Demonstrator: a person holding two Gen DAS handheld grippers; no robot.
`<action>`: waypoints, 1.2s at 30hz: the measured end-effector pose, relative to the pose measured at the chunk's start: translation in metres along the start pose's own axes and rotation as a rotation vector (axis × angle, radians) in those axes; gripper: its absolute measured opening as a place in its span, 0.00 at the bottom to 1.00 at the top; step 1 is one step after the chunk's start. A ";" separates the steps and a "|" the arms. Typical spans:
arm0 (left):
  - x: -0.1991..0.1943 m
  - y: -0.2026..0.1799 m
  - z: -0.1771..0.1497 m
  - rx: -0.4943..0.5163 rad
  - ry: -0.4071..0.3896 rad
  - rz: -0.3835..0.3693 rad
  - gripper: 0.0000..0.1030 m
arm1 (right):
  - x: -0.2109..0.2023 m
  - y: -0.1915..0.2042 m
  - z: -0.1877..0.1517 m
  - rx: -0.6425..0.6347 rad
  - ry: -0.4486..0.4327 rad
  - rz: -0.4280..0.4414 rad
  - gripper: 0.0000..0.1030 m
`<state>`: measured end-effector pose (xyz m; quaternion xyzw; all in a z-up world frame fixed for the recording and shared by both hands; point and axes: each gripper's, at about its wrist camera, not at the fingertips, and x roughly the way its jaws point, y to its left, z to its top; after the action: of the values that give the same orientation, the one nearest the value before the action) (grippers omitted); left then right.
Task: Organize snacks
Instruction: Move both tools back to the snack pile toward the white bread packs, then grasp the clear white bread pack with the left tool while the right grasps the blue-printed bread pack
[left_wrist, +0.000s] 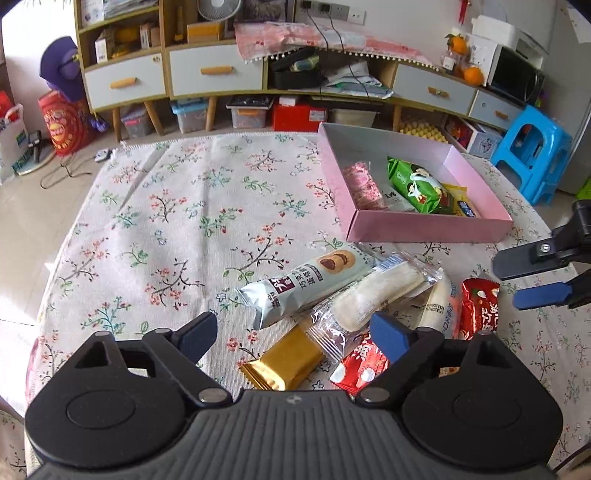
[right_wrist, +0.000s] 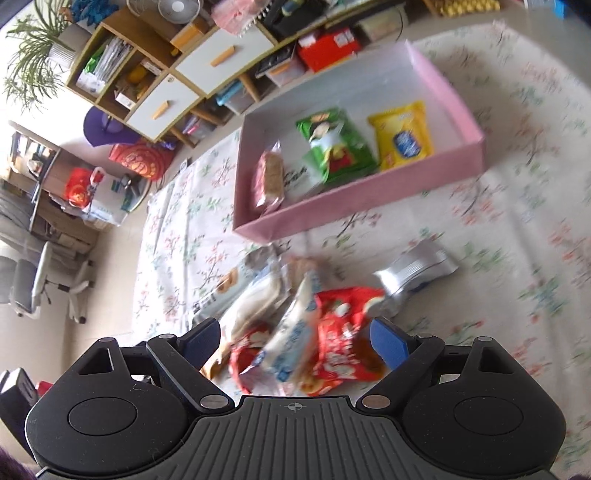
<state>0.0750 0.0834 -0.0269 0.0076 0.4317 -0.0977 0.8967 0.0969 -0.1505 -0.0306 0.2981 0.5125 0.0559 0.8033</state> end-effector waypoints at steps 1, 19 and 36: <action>0.000 0.000 -0.001 0.005 0.001 -0.003 0.83 | 0.003 0.002 0.000 0.002 0.005 0.000 0.87; 0.024 -0.019 0.003 0.185 0.018 -0.150 0.42 | 0.040 0.009 -0.005 0.028 0.071 -0.076 0.46; 0.042 -0.030 0.006 0.222 0.042 -0.125 0.44 | 0.053 0.023 0.000 -0.130 0.008 -0.198 0.35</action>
<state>0.0996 0.0459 -0.0540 0.0819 0.4366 -0.2006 0.8732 0.1262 -0.1107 -0.0598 0.1929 0.5381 0.0105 0.8204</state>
